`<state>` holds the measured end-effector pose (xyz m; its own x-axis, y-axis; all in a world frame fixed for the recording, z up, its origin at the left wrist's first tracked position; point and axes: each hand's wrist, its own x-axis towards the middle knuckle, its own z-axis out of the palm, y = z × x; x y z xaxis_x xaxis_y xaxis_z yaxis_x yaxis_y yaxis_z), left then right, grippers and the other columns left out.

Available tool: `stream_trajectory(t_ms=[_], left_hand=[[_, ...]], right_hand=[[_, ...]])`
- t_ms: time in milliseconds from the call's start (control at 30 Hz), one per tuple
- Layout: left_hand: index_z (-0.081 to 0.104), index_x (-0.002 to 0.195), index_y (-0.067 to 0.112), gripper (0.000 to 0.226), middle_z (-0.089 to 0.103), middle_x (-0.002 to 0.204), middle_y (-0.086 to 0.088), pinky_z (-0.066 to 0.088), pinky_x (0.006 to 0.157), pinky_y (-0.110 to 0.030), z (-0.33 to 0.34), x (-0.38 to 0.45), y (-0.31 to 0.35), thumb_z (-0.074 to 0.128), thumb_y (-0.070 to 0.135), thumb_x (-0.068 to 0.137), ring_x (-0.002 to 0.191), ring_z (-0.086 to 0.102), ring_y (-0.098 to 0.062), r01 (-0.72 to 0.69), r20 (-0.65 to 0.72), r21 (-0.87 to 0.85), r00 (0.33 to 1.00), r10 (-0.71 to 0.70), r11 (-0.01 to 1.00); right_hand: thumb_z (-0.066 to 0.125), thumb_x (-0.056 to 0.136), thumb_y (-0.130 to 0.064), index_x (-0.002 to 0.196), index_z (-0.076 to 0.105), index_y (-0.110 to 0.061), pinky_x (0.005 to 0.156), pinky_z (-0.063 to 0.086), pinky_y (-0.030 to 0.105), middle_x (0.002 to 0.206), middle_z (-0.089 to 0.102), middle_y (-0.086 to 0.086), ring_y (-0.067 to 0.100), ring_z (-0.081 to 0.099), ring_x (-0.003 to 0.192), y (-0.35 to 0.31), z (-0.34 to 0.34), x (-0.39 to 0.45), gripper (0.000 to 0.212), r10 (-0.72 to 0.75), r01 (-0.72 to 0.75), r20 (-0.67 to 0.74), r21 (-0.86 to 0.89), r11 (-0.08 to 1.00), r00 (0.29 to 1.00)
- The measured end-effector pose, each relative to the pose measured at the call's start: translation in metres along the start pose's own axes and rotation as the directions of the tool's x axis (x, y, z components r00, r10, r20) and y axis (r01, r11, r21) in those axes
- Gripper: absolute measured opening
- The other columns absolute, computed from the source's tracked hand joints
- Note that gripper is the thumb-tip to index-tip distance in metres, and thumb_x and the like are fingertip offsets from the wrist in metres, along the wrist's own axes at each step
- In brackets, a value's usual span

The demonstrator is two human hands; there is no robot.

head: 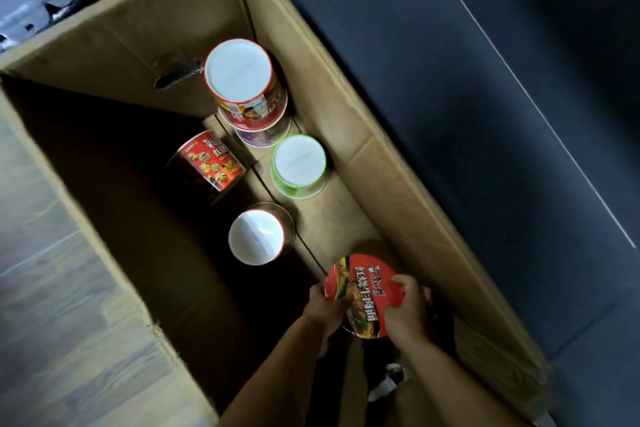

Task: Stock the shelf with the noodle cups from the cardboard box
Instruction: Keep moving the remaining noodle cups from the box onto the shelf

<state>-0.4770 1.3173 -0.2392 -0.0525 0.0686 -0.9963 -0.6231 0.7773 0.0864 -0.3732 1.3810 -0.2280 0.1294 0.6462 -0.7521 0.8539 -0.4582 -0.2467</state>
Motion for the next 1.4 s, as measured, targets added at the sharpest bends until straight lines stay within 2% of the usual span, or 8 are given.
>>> stream_trajectory(t_ms=[100,233,633,800,1033,1100,1233,1400], left_hand=[[0.039,0.125,0.019,0.043,0.058,0.115,-0.008,0.059,0.065,-0.036,-0.011,-0.035,0.006,0.063,0.017,0.089,0.096,0.064,-0.025,0.001,0.025,0.001,1.000,-0.001,1.000],[0.040,0.123,0.020,0.042,0.056,0.108,-0.007,0.060,0.068,-0.039,-0.031,-0.107,0.026,0.064,0.027,0.089,0.094,0.064,-0.028,-0.016,0.033,0.022,0.999,0.015,1.000],[0.067,0.104,0.013,0.041,0.073,0.098,-0.008,0.060,0.069,-0.038,-0.047,-0.381,0.100,0.073,0.044,0.079,0.081,0.071,-0.023,-0.278,0.128,0.141,0.957,0.262,0.950],[0.068,0.089,0.011,0.046,0.060,0.063,-0.007,0.046,0.049,-0.023,-0.056,-0.481,0.123,0.057,0.056,0.085,0.051,0.055,-0.018,-0.366,0.257,0.295,0.920,0.296,0.882],[0.060,0.066,0.014,0.064,0.060,0.059,-0.007,0.039,0.041,-0.015,-0.042,-0.598,0.133,0.034,0.070,0.084,0.049,0.056,-0.015,-0.476,0.447,0.473,0.855,0.263,0.742],[0.068,0.062,0.012,0.074,0.065,0.061,-0.005,0.043,0.048,-0.018,-0.040,-0.624,0.135,0.032,0.073,0.083,0.052,0.060,-0.012,-0.505,0.539,0.531,0.821,0.189,0.680],[0.066,0.090,0.001,0.089,0.071,0.079,-0.011,0.052,0.060,-0.024,-0.034,-0.682,0.142,0.086,0.066,0.033,0.070,0.069,-0.017,-0.649,0.714,0.554,0.693,0.104,0.521],[0.063,0.117,0.012,0.094,0.070,0.109,-0.014,0.050,0.094,-0.046,0.005,-0.757,0.131,0.097,0.042,0.034,0.098,0.068,-0.024,-0.870,0.857,0.310,0.430,0.283,0.385]], right_hand=[[0.061,0.079,-0.008,0.137,0.038,-0.030,0.110,0.030,0.048,0.142,0.031,0.008,0.031,0.034,0.130,-0.012,-0.025,-0.019,0.067,0.029,-0.029,0.002,-0.063,0.998,1.000],[0.051,0.091,-0.001,0.135,0.048,-0.015,0.089,0.047,0.032,0.130,0.056,0.012,0.020,0.055,0.108,-0.044,-0.071,-0.069,0.046,-0.034,-0.026,0.232,0.250,0.968,0.972],[0.061,0.090,-0.033,0.089,0.070,-0.029,0.084,0.056,0.039,0.098,0.073,-0.002,0.016,0.069,0.090,-0.145,-0.254,-0.268,0.010,-0.372,0.311,-0.021,0.592,0.743,0.928],[0.062,0.060,-0.078,0.122,0.054,-0.033,0.088,0.054,0.032,0.115,0.066,-0.008,0.007,0.065,0.100,-0.144,-0.313,-0.355,0.077,-0.509,0.393,0.019,0.612,0.687,0.860],[0.066,0.066,-0.060,0.103,0.050,-0.029,0.065,0.052,0.015,0.098,0.067,-0.015,0.002,0.070,0.081,-0.120,-0.379,-0.455,0.051,-0.546,0.369,0.047,0.687,0.626,0.837],[0.068,0.070,-0.063,0.113,0.050,-0.033,0.074,0.054,0.021,0.105,0.068,-0.013,0.006,0.070,0.088,-0.117,-0.400,-0.479,0.055,-0.548,0.368,0.013,0.729,0.578,0.836],[0.063,0.067,-0.074,0.128,0.048,-0.032,0.086,0.055,0.032,0.109,0.071,-0.008,0.010,0.070,0.094,-0.111,-0.448,-0.525,0.076,-0.574,0.416,-0.086,0.777,0.473,0.814],[0.055,0.079,-0.069,0.124,0.059,-0.018,0.096,0.049,0.047,0.114,0.070,0.008,0.025,0.066,0.106,-0.093,-0.510,-0.587,0.068,-0.621,0.450,-0.183,0.839,0.305,0.762]])
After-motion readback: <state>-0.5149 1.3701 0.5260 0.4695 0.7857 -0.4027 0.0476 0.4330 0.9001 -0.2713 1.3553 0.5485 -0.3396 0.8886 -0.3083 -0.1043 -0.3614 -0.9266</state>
